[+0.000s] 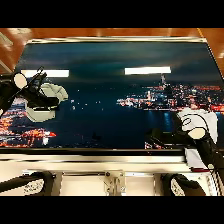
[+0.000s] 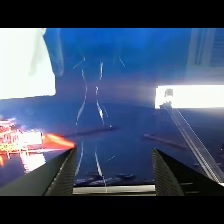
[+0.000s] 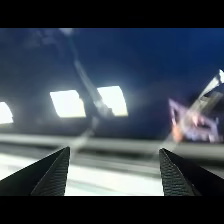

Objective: Fold the shirts.

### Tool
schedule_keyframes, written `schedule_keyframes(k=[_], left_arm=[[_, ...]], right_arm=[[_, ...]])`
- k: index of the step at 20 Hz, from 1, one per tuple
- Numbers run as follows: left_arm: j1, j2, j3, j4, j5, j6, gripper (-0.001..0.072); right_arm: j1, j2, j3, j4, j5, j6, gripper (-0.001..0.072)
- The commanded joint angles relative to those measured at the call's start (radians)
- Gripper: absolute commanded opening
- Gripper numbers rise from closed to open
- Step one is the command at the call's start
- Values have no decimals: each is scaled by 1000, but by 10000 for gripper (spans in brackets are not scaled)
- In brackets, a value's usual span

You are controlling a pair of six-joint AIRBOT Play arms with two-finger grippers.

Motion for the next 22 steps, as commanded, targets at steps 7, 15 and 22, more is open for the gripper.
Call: schedule_keyframes(k=[7,15,22], left_arm=[[0,-1,1,12,1,206,527],[0,-9,1,-14,1,220,527],[0,-53,1,-18,0,210,528]], right_arm=[[0,1,160,435,-249,-482,674],[0,2,556,443,-154,-660,674],[0,2,728,80,-97,-544,674]])
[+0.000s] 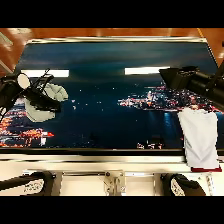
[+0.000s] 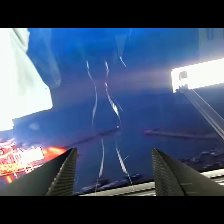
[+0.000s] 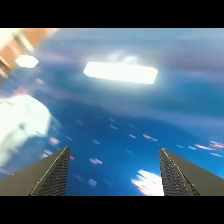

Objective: Fold the shirts.

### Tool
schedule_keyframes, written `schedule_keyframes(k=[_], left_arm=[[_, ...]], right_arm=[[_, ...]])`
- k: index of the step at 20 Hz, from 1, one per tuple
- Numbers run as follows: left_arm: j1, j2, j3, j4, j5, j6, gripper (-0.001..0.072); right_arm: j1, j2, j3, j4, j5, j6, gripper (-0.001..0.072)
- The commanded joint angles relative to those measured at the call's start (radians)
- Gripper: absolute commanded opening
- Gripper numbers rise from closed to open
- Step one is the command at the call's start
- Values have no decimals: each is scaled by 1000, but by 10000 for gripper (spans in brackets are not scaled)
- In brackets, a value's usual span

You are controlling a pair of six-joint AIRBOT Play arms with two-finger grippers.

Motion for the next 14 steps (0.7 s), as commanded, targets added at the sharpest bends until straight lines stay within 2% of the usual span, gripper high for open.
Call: schedule_keyframes(k=[1,3,5,9,14], left_arm=[[0,-24,1,-2,1,0,527],[0,-24,2,-2,37,9,527],[0,-18,20,-2,70,8,528],[0,55,98,2,126,-28,527],[0,282,107,2,182,-29,526]], right_arm=[[0,0,73,-339,66,148,674],[0,0,73,-538,125,269,674],[0,0,73,-640,189,323,674],[0,0,73,-628,233,343,674],[0,0,73,-621,246,393,674]])
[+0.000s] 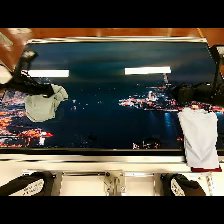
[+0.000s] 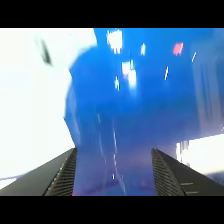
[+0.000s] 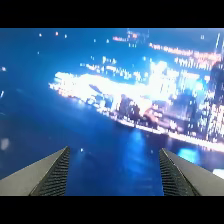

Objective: Fold the shirts.

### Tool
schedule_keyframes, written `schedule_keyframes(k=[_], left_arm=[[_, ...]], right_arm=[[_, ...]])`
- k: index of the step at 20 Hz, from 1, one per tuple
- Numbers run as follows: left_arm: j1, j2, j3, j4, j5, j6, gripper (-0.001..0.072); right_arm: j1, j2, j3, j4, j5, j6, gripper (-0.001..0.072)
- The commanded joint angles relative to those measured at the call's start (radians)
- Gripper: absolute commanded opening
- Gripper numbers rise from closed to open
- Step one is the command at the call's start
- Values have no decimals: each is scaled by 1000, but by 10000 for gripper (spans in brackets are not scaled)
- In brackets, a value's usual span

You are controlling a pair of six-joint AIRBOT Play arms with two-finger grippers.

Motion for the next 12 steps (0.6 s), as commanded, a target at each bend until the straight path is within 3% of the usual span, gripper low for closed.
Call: schedule_keyframes(k=[1,8,12], left_arm=[[0,158,-10,1,37,-7,526],[1,335,-356,42,162,-7,524],[0,339,-372,41,168,-7,524]], right_arm=[[0,0,1,-16,37,66,674],[0,0,-12,3,220,153,674],[0,0,-60,61,226,150,674]])
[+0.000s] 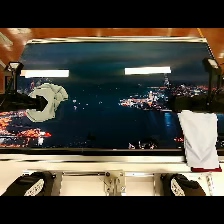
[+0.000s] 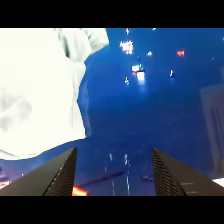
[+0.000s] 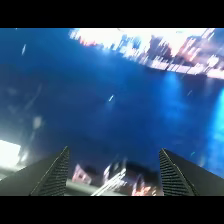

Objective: Fold the shirts.

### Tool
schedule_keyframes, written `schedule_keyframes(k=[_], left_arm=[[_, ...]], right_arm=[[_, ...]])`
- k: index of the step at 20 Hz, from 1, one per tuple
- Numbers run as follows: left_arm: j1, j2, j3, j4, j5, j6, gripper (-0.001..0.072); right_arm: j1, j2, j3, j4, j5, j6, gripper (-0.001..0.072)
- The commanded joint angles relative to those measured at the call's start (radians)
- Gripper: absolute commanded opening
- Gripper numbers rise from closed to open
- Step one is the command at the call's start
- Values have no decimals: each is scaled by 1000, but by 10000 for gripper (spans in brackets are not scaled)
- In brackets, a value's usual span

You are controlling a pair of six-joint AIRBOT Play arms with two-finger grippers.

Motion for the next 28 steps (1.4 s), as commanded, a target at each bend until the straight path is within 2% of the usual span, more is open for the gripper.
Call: schedule_keyframes(k=[1,6,7,9,11,13,15,17,19,22,25,28], left_arm=[[1,20,-34,4,49,0,524],[0,17,-35,-63,241,-19,528],[0,17,-34,-67,267,-19,530],[0,17,-34,-66,275,-19,533],[2,18,-17,-65,237,-23,599],[2,17,55,6,158,-119,610],[2,10,145,186,89,-237,610],[16,-21,206,286,-13,-260,612],[64,-70,217,286,-59,-260,671],[184,-202,227,263,-55,-264,667],[294,-374,259,157,-78,-260,677],[337,-529,308,66,-8,-227,684]], right_arm=[[0,0,-30,24,-26,-1,674],[0,-1,-29,-98,-319,-31,674],[0,-3,-29,-124,-340,-28,674],[0,-20,-29,-132,-308,-16,674],[0,-44,-29,-80,-182,10,674],[0,-53,-29,-23,-44,13,674],[0,-51,-29,25,46,51,674],[0,-51,-29,72,76,119,674],[0,-51,-29,114,69,158,674],[0,-51,-29,150,68,233,674],[0,-51,-29,168,68,277,674],[0,-51,-29,185,67,313,674]])
